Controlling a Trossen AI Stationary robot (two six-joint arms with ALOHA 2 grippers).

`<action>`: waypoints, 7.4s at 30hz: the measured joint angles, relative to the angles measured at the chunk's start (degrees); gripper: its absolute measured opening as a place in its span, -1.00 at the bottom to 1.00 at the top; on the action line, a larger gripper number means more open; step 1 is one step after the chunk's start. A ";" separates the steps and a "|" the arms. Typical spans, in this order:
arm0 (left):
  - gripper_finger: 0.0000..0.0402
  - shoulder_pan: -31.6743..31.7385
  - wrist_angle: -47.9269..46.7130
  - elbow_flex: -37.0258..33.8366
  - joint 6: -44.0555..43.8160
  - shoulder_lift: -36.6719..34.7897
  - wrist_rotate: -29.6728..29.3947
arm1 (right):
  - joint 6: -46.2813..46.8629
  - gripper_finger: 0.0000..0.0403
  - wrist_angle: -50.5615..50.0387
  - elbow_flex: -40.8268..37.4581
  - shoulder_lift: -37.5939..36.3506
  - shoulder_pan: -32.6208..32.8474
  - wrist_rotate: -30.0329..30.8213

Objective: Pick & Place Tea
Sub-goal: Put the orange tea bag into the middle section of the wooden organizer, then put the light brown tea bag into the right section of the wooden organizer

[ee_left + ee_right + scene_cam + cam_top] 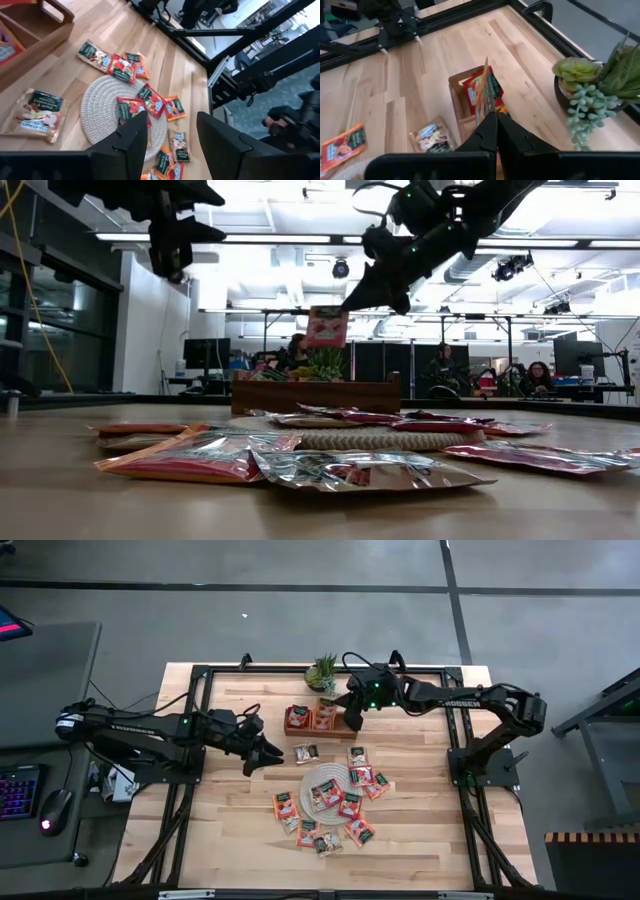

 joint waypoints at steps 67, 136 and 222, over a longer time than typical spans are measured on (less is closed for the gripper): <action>-0.17 0.02 -2.64 0.06 -3.24 2.86 -1.44 | 7.32 -0.27 -7.22 8.24 6.67 -1.07 -2.68; -1.00 9.40 14.48 0.28 -28.68 43.82 -3.20 | 49.54 -0.31 -18.61 8.22 3.76 24.13 17.00; -0.70 9.40 9.16 -0.07 -22.61 42.21 1.00 | 56.69 -0.99 11.70 8.13 29.64 16.26 0.85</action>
